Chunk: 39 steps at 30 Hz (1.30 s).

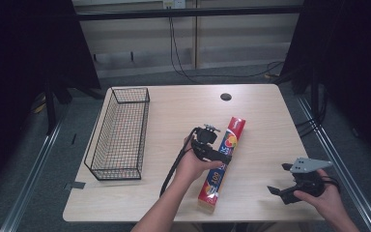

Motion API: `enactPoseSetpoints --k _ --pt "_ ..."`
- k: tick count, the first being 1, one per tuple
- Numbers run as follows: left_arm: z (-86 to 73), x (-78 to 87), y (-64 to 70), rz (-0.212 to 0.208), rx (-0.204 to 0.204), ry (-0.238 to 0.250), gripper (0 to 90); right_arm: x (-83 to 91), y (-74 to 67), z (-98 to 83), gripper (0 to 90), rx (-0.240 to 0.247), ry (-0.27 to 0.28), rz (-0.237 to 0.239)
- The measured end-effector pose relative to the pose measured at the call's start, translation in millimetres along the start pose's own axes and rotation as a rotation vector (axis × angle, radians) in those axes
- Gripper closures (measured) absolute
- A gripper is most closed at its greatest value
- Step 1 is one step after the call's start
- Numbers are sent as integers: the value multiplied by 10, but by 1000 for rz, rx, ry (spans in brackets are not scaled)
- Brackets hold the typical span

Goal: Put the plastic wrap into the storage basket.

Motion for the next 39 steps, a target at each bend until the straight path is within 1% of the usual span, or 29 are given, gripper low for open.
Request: enactPoseSetpoints --k 1,2,3,4,5,8,9,11,12,14,15,17,18,20,25,27,28,29,30,31,34,35,38,39 --pt "2 -19 -1 0 -7 -8 6 0 0 1 29 -1 1 1" --pt "2 -19 -1 0 -7 -8 7 0 0 1 29 -1 1 1" --pt "8 -62 4 9 3 -8 8 1 -4 6 29 -6 1 1" --pt "11 -74 4 4 -1 -18 10 2 -5 6 29 -3 -1 0" --pt "14 -95 11 7 1 -10 13 2 -6 7 29 -3 -2 -1" --pt "27 -135 25 12 -5 -25 16 -1 -7 7 30 -3 -2 2" --pt "29 -154 31 19 0 -25 19 1 -5 7 30 -3 -4 -1" --pt "35 -170 32 17 2 -25 21 0 -3 7 30 -4 0 2" --pt "38 -187 31 21 9 -29 21 2 -1 7 29 -4 2 2" --pt "39 -235 23 40 7 -33 29 7 0 10 29 -6 5 1" --pt "39 -235 23 40 7 -33 35 7 0 10 29 -6 5 1" --pt "36 -278 19 55 17 -51 43 7 -3 12 30 -7 6 2" --pt "34 -291 15 66 11 -59 51 7 -3 13 30 -7 6 2" --pt "33 -318 5 77 19 -63 58 10 0 15 29 -6 6 -3" --pt "35 -366 -10 81 26 -84 83 17 5 17 29 -8 7 -4" --pt "43 -387 -10 94 20 -100 102 15 8 16 29 -9 11 -1" --pt "48 -398 -9 97 25 -91 104 15 8 16 29 -11 12 0" --pt "48 -416 -4 104 36 -74 114 15 8 16 29 -9 12 -1" --pt "48 -416 -4 104 36 -74 145 15 8 16 29 -9 12 0" --pt "53 -412 -4 110 35 -94 175 17 7 17 29 -7 11 -3" --pt "54 -440 -13 120 42 -95 185 19 6 20 29 -10 11 -2" --pt "55 -449 -21 115 52 -102 211 21 5 22 29 -11 14 3" --pt "61 -456 -12 110 53 -107 266 23 5 26 29 -9 17 -1" --pt "63 -464 -1 108 59 -113 295 22 5 27 29 -10 18 2"
Point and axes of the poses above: each handheld gripper's, and its own axes: x roughly backward along the jaws, z roughly out of its top, y roughly to its right, the point moved 2 cm from there along -x, roughly forward along the jaws, and after that the axes turned 15 degrees about -z, right-handed, at the moved point
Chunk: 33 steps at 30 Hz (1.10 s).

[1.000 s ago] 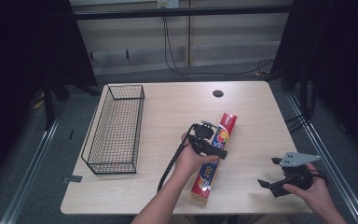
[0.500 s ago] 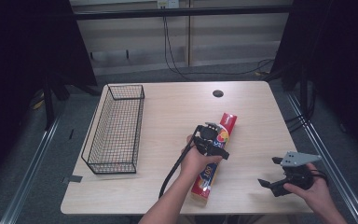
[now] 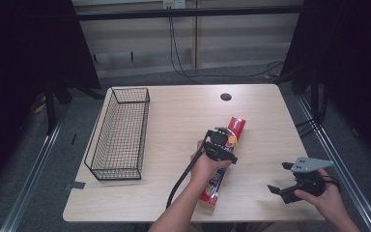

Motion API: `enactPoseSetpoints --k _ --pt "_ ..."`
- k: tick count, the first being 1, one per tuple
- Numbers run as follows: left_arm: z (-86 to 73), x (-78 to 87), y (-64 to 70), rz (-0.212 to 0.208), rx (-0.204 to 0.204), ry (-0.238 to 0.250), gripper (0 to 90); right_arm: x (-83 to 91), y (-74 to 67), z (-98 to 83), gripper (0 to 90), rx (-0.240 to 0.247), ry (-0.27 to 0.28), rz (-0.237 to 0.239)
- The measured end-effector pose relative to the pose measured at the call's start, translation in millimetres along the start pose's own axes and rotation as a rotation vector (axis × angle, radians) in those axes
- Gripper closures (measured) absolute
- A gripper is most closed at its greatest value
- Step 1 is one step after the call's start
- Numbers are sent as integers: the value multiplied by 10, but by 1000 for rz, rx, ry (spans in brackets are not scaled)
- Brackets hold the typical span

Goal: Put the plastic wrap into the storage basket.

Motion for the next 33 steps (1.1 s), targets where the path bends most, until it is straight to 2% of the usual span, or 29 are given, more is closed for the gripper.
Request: enactPoseSetpoints --k 4,6,10,13,14,16,19,20,21,24,26,27,29,31,33 --pt "5 -19 39 16 -5 -5 341 -2 -2 -1 29 2 -2 -1" --pt "12 -25 37 22 22 -15 346 0 -3 1 29 -1 -1 -1" --pt "15 -36 48 31 48 -8 367 9 -4 5 29 1 -2 -6" --pt "31 -19 82 72 71 -24 398 8 -6 9 29 3 1 -4" --pt "31 -19 82 72 71 -24 410 8 -6 9 29 3 1 -4" --pt "42 8 83 94 98 -30 428 7 -6 10 29 4 5 -2" --pt "40 33 67 117 97 -56 437 11 -5 12 29 -1 7 -4" --pt "36 55 56 126 96 -73 438 12 -2 12 29 1 9 -1" --pt "41 80 41 131 90 -76 439 13 3 12 29 4 12 -3" --pt "44 157 -2 152 107 -79 441 17 13 13 29 1 14 -7" --pt "48 188 -28 150 99 -74 441 17 13 12 29 -2 13 -7" --pt "49 246 -54 158 119 -67 441 18 14 14 29 0 13 -7" --pt "53 295 -80 160 113 -80 441 17 11 17 28 1 17 -2" --pt "50 365 -102 167 137 -80 441 16 7 21 29 -1 17 -1" --pt "58 413 -121 178 134 -75 441 14 4 26 29 -1 20 -3"
Point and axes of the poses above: each handheld gripper's, and its own axes: x roughly backward along the jaws, z roughly out of its top, y roughly to its right, the point moved 2 cm from there along -x, roughly forward along the jaws, and after that the axes turned 15 degrees about -z, right-handed, at the moved point
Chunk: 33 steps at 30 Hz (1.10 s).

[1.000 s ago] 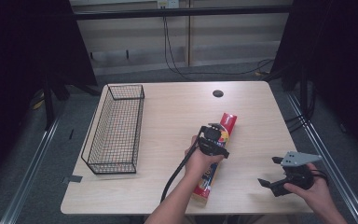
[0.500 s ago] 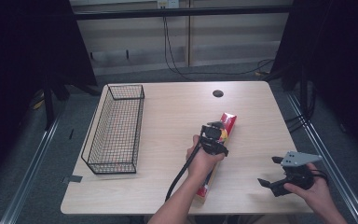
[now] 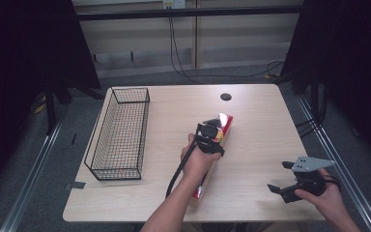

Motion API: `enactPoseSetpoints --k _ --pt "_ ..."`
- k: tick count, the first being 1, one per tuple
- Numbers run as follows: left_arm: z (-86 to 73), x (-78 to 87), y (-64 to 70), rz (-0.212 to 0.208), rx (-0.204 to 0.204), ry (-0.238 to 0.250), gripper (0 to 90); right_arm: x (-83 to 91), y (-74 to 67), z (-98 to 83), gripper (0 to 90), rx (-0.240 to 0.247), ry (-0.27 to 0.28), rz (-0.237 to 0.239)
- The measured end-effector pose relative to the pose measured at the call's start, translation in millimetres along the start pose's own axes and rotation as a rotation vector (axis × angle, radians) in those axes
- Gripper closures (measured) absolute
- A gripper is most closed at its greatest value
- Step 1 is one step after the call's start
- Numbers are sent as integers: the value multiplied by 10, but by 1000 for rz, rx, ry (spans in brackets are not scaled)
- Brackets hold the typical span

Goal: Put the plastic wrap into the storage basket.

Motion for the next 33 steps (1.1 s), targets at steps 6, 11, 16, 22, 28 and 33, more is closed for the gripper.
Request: enactPoseSetpoints --k 6,11,16,22,28,33 --pt "11 126 -74 0 34 3 441 -5 -7 4 29 1 -4 6" --pt "26 225 -131 -2 48 19 441 -5 -4 6 28 3 -1 8" --pt "32 297 -181 4 54 25 441 -6 -7 6 28 4 -1 9" --pt "36 385 -247 0 84 25 442 -6 -6 8 28 6 -2 6" --pt "47 481 -316 -2 89 23 442 -5 -3 9 29 2 1 11" --pt "52 537 -340 10 105 27 442 -2 -3 11 29 3 2 12"
Point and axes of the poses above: each handheld gripper's, and its own axes: x roughly backward along the jaws, z roughly out of its top, y roughly to its right, the point moved 2 cm from there along -x, roughly forward along the jaws, and after that the axes turned 15 degrees about -z, right-handed, at the moved point
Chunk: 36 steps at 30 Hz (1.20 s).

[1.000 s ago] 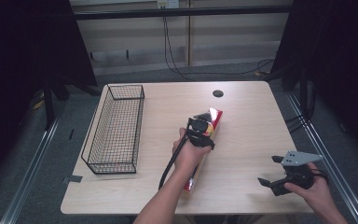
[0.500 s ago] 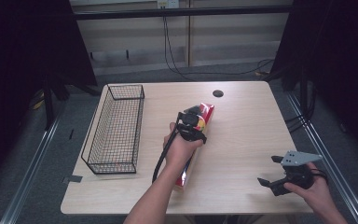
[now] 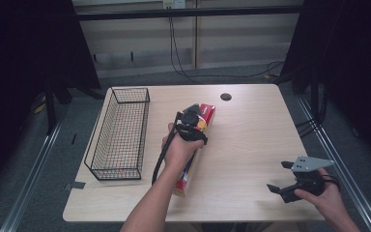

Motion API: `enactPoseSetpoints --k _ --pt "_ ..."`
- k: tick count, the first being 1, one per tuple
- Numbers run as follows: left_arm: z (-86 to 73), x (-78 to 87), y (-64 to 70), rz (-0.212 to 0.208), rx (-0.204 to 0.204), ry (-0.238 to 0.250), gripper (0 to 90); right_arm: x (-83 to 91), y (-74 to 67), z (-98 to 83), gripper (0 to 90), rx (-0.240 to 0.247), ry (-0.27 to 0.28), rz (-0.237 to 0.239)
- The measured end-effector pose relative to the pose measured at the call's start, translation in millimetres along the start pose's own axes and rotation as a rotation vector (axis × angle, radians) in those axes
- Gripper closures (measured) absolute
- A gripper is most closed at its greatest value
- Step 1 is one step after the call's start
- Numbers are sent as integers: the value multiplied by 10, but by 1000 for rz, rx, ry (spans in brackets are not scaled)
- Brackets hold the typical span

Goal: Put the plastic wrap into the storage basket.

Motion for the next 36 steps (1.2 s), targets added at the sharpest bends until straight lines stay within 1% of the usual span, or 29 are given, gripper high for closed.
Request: enactPoseSetpoints --k 1,3,7,8,10,11,13,14,15,16,18,20,22,24,26,28,30,31,34,36 --pt "5 23 -19 -4 -2 -2 442 0 0 0 29 -1 -1 0" --pt "10 67 -43 0 6 -7 442 -3 2 -1 29 -1 -3 1" --pt "12 102 -70 2 13 4 442 -1 5 -2 29 -1 -2 0" --pt "11 121 -82 1 26 5 442 2 5 -1 29 -2 -1 0" --pt "13 137 -102 2 21 2 443 2 4 1 28 -2 0 0" --pt "13 146 -106 3 30 6 443 1 1 1 29 -4 3 4" --pt "12 168 -124 10 26 3 443 2 0 2 29 -6 3 3" --pt "11 175 -126 10 37 9 442 7 0 3 29 -6 1 0" --pt "12 192 -138 7 33 4 442 7 0 3 29 -6 1 0" --pt "14 218 -154 7 45 9 443 10 0 6 28 -9 2 -2" --pt "14 240 -171 13 42 11 443 10 2 5 28 -9 2 -3" --pt "15 255 -178 14 49 18 443 10 2 7 29 -8 3 -2" --pt "14 275 -190 13 55 13 443 14 5 9 28 -4 3 -5" --pt "16 286 -198 12 61 22 443 12 1 11 29 -6 3 -6" --pt "17 301 -209 11 58 12 443 10 -1 11 29 -6 2 -4" --pt "18 320 -222 17 64 23 442 9 -3 9 28 -3 0 -4" --pt "16 331 -232 16 64 23 442 9 -2 9 29 -5 2 -5" --pt "16 344 -241 19 72 31 442 14 2 8 28 -4 2 -3" --pt "17 372 -262 26 68 25 442 16 3 6 29 -5 1 -1" --pt "19 404 -282 27 73 33 442 12 -3 6 29 -9 1 -2"
Point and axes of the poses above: each handheld gripper's, and its own axes: x roughly backward along the jaws, z roughly out of its top, y roughly to its right, the point moved 2 cm from there along -x, roughly forward along the jaws, and after that the axes turned 15 degrees about -z, right-handed, at the moved point
